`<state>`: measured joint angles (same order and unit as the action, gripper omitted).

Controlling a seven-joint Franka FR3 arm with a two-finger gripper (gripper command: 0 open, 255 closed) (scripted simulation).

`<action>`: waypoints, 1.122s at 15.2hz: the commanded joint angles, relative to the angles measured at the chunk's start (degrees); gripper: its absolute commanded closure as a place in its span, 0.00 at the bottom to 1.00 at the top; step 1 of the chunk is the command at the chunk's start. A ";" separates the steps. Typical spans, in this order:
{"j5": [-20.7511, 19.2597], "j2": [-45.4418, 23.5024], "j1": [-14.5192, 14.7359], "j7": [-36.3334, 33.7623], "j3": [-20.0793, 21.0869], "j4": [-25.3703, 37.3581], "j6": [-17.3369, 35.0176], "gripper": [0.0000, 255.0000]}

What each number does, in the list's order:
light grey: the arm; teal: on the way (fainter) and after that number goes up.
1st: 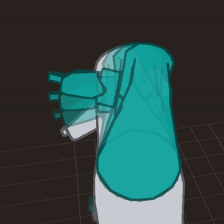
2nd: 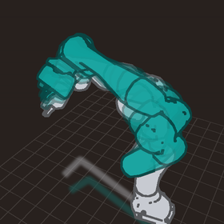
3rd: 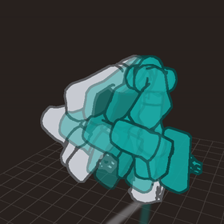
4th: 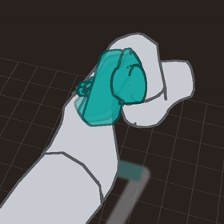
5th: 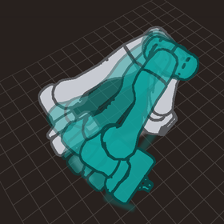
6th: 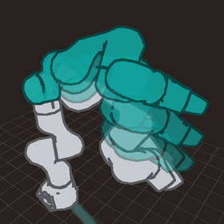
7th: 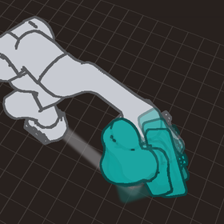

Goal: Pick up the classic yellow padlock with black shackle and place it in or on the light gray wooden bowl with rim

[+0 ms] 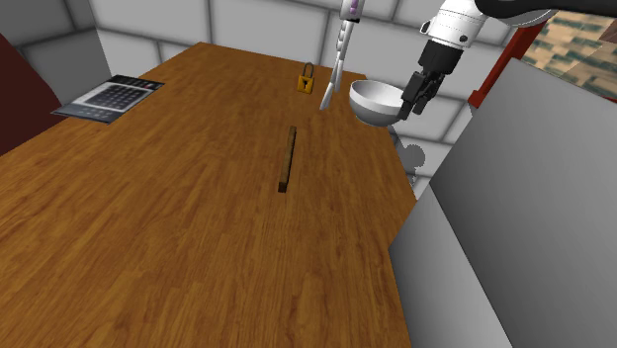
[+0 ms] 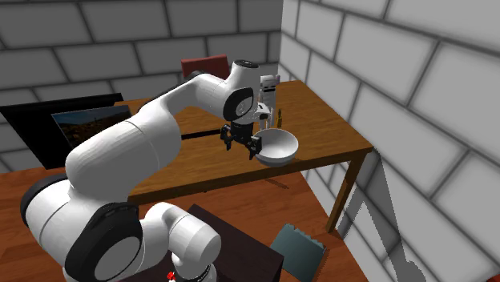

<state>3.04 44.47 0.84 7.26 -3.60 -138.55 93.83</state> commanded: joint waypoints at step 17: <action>0.80 -31.89 4.99 21.13 -6.24 22.06 16.73 0.00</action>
<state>3.53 14.76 5.50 27.17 -9.67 -118.25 110.09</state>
